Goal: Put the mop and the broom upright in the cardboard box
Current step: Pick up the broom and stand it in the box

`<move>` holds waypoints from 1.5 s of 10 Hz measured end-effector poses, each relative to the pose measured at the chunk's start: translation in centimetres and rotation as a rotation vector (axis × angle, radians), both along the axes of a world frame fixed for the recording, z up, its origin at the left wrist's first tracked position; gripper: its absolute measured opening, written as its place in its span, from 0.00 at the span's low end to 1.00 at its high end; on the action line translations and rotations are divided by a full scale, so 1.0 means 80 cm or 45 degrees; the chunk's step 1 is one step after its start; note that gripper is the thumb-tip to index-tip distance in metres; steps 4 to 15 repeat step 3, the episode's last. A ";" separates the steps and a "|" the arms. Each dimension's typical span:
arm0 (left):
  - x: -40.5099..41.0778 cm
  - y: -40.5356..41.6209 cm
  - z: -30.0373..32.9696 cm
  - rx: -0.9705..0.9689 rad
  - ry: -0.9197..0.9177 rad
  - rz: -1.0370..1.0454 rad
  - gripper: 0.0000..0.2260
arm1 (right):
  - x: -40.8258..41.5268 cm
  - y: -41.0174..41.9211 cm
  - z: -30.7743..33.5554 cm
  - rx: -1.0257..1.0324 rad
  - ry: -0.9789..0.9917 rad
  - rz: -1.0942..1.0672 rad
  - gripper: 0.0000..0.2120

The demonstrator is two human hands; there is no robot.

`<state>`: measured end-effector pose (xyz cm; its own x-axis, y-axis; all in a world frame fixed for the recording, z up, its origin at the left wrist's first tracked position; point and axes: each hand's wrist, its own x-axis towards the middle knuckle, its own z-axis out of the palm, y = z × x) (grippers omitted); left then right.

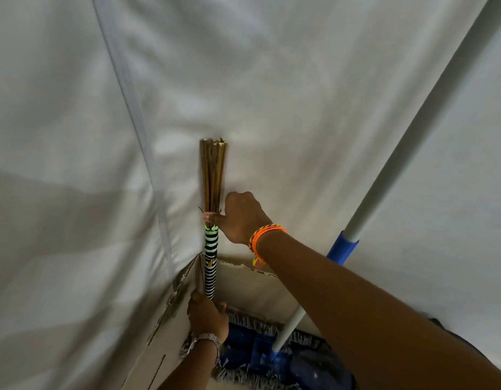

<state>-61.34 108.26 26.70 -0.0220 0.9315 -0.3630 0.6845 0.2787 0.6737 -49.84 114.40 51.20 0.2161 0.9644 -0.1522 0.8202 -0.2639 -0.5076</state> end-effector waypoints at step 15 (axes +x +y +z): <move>-0.025 -0.048 0.082 0.458 0.072 -0.136 0.28 | -0.003 -0.039 0.062 -0.072 -0.079 0.023 0.23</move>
